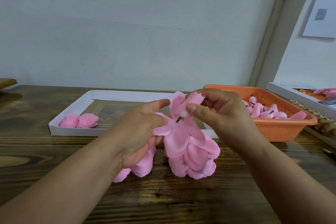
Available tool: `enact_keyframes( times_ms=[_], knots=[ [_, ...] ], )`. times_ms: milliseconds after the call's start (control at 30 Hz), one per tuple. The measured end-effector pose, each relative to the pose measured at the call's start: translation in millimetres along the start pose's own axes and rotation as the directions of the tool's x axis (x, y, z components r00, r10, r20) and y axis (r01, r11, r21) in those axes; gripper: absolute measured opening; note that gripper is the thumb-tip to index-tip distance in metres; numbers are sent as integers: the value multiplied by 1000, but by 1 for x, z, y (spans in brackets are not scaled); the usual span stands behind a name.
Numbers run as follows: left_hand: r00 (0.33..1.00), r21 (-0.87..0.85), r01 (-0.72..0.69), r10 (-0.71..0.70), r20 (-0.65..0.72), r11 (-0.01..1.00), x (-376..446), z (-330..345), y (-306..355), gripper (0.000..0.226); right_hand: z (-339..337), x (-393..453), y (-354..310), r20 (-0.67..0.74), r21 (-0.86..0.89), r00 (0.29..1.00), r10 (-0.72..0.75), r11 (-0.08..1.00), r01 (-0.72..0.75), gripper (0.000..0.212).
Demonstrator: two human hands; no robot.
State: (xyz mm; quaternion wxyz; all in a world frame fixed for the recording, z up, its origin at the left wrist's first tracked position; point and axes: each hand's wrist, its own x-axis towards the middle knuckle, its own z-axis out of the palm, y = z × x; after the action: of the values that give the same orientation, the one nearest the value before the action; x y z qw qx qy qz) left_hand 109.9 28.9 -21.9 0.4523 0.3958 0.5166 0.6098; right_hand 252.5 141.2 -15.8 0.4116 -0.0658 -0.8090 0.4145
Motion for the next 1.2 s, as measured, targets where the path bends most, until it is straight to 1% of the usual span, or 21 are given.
enact_keyframes(
  times_ms=[33, 100, 200, 233, 300, 333, 433, 533, 667, 733, 867, 967, 1067, 1200],
  knots=[
    [1000, -46, 0, 1, 3, 999, -1, 1, 0, 48, -1, -1, 0, -1, -9, 1000, 0, 1000, 0, 5],
    [1000, -153, 3, 1, 24, 988, -3, 3, 0, 33, -1, -2, -1, 7, -33, 1000, -7, 999, 7, 5],
    [998, -257, 52, -44, 36, 965, -6, 6, -3, 17, 0, -2, -1, 15, -69, 1000, -22, 997, 23, 5],
    [998, -289, 65, -59, 30, 955, -6, 6, -4, 17, 0, -2, -1, 19, -83, 999, -27, 996, 29, 5],
    [997, -368, 76, -74, 19, 927, -5, 6, -7, 24, 1, -2, -1, 26, -131, 999, -44, 990, 47, 6],
    [996, -415, 73, -84, -9, 907, -3, 7, -9, 25, 1, -2, 0, 31, -161, 998, -53, 985, 57, 7],
    [979, -504, 65, -152, -133, 862, 1, 11, -15, 15, 3, -3, 2, 53, -219, 996, -74, 972, 84, 9],
    [961, -473, 85, -198, -193, 877, 5, 15, -19, 18, 6, -6, 4, 71, -188, 997, -27, 981, 40, 6],
    [947, -484, 151, -267, -179, 862, 5, 21, -18, 5, 5, -9, 2, 95, -146, 995, -11, 989, 25, 4],
    [940, -466, 168, -284, -189, 869, 6, 21, -21, 6, 4, -10, 1, 94, -134, 996, 0, 991, 13, 4],
    [921, -435, 94, -244, -304, 895, 8, 20, -24, 10, 1, -11, 2, 90, -207, 996, 1, 978, 18, 4],
    [920, -408, 47, -198, -338, 912, 6, 22, -25, 4, -1, -13, 2, 108, -257, 994, -20, 965, 47, 12],
    [931, -398, 20, -162, -328, 917, 3, 22, -25, 8, 0, -16, 2, 98, -286, 995, -29, 957, 56, 13],
    [946, -394, -1, -127, -299, 919, 1, 20, -29, 21, 0, -15, 3, 74, -339, 997, 22, 941, 5, 10]
  ],
)
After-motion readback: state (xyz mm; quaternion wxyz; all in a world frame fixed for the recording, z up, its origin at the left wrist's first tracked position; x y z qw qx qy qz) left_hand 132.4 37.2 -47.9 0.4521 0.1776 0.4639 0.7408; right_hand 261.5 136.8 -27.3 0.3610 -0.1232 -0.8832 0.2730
